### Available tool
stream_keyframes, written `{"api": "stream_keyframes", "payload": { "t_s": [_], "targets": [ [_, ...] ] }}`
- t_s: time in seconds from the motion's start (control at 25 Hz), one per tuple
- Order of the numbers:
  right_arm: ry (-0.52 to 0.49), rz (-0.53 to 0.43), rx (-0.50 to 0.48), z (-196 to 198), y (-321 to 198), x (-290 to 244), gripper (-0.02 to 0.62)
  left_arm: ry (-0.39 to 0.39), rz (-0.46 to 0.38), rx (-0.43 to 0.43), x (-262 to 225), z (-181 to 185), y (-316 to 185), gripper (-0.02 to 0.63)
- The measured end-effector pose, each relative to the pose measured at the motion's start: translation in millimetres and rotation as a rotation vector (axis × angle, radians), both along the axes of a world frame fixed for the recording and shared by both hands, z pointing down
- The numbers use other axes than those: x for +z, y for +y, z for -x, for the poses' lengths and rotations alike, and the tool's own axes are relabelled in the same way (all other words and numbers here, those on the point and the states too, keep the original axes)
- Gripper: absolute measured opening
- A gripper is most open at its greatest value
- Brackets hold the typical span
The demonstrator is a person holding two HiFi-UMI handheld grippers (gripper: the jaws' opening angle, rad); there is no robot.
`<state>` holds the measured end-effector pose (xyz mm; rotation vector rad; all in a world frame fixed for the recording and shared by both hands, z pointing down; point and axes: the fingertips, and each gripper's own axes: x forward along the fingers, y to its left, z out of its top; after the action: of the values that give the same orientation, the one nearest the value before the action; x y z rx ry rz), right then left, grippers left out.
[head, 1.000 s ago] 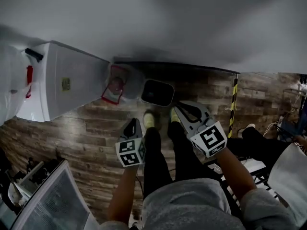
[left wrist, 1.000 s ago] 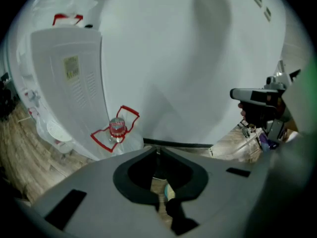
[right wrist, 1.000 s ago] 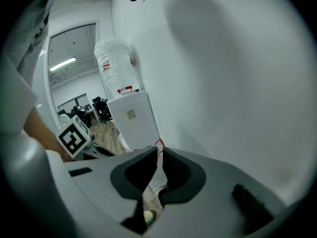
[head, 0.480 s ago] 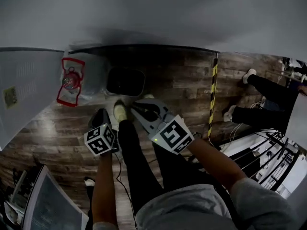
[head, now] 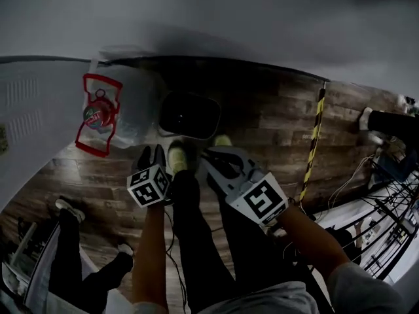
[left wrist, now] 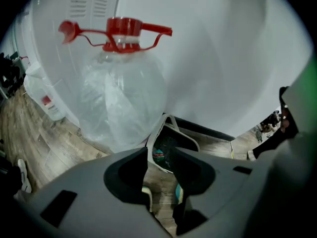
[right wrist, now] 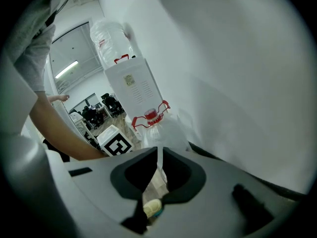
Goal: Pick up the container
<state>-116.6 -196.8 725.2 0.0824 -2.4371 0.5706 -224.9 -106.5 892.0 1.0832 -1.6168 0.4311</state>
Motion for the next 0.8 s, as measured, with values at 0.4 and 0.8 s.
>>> {"api": "stream_keyframes", "payload": {
  "t_s": [0.4, 0.8],
  "targets": [
    [0.003, 0.034, 0.014, 12, 10, 73, 0.034, 0.018, 0.042, 0.044, 95, 19, -10, 0.163],
    [-0.019, 0.044, 0.062, 12, -3, 78, 0.034, 0.007, 0.028, 0.148, 109, 1, -29, 0.133]
  ]
}}
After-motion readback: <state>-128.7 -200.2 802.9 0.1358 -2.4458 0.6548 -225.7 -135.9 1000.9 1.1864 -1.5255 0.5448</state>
